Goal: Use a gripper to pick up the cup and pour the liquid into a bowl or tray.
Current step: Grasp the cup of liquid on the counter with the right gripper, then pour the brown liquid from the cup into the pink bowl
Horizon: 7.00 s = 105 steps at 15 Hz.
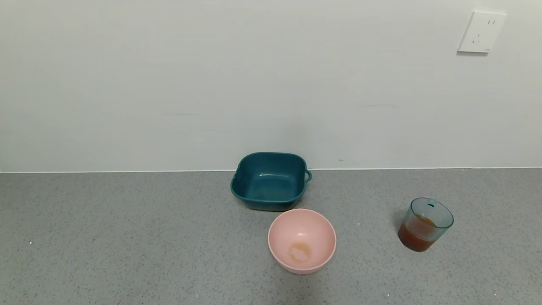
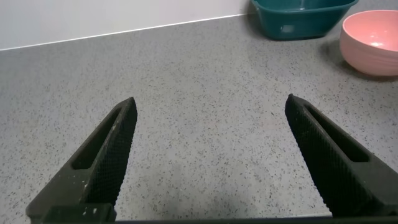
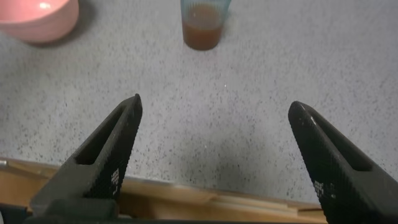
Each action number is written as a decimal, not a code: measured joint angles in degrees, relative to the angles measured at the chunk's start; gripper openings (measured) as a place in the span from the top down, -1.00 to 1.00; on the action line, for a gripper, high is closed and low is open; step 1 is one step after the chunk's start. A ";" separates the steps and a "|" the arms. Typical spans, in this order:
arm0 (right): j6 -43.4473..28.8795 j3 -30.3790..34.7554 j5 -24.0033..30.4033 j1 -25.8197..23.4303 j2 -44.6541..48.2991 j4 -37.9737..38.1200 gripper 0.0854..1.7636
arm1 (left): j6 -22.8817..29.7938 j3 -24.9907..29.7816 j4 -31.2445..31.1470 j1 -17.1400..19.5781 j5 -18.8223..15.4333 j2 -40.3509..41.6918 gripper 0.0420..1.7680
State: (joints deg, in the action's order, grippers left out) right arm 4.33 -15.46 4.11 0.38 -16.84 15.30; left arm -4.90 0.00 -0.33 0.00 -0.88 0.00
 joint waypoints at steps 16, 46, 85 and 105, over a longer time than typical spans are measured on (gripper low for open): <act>4.02 0.28 1.87 4.05 -42.37 -16.40 -0.94 | 0.00 0.00 0.00 0.00 0.00 0.00 -0.94; -0.34 7.44 -0.20 2.97 -88.32 -86.91 -0.94 | 0.00 0.00 0.00 0.00 0.00 0.00 -0.94; -0.28 6.81 -0.30 1.71 -102.46 -104.72 -0.46 | 0.02 0.00 -0.02 0.00 0.00 0.00 -0.94; -0.04 6.34 -1.16 4.68 -97.68 -104.60 -0.44 | 0.02 0.00 -0.02 0.00 0.00 0.00 -0.94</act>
State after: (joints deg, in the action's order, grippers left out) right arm 4.29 -9.12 2.95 5.06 -114.52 -89.30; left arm -4.88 0.00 -0.35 0.00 -0.88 0.00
